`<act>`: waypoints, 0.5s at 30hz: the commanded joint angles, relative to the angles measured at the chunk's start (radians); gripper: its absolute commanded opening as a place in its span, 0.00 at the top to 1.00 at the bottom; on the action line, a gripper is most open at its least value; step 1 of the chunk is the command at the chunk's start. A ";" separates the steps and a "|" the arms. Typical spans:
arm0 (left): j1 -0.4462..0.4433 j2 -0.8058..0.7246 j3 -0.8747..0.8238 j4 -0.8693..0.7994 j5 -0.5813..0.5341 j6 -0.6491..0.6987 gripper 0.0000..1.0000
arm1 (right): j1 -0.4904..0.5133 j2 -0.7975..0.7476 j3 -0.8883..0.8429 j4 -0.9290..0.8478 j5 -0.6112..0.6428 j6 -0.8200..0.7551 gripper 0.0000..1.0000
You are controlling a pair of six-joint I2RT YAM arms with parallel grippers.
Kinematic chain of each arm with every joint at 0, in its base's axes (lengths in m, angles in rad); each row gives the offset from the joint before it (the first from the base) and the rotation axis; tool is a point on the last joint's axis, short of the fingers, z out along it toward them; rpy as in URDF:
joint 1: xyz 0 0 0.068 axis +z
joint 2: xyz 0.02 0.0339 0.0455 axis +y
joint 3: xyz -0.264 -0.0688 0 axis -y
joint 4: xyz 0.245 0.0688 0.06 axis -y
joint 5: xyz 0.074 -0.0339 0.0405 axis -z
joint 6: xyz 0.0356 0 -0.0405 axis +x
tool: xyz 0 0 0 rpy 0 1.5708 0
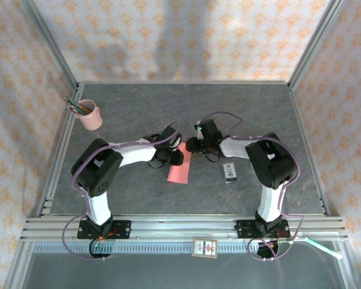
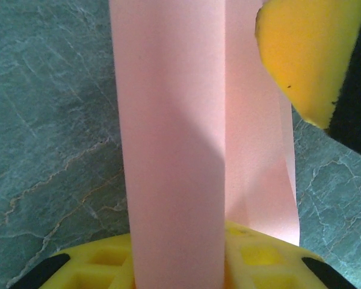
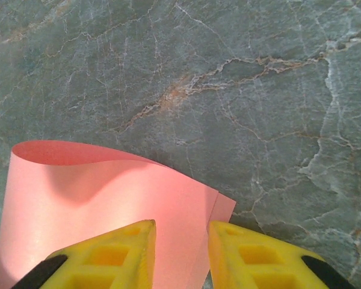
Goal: Fold a paper plane with a square sheet of paper (pick it up from the middle)
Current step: First fold the square sheet of paper in half at the center of the table.
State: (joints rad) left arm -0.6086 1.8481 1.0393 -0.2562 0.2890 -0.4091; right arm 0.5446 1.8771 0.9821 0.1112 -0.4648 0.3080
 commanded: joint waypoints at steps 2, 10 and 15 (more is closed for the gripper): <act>0.041 0.112 -0.055 -0.121 -0.237 0.046 0.66 | -0.013 0.030 0.038 -0.031 0.011 -0.037 0.70; 0.041 0.101 -0.051 -0.127 -0.236 0.040 0.61 | -0.026 -0.062 0.016 -0.066 -0.013 -0.056 0.69; 0.041 0.103 -0.051 -0.133 -0.246 0.043 0.61 | -0.026 -0.098 -0.031 -0.049 -0.038 -0.017 0.69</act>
State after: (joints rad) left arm -0.6098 1.8454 1.0466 -0.2630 0.2924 -0.4088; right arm 0.5205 1.8275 0.9783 0.0669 -0.4808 0.2760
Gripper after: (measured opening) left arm 0.391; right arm 0.310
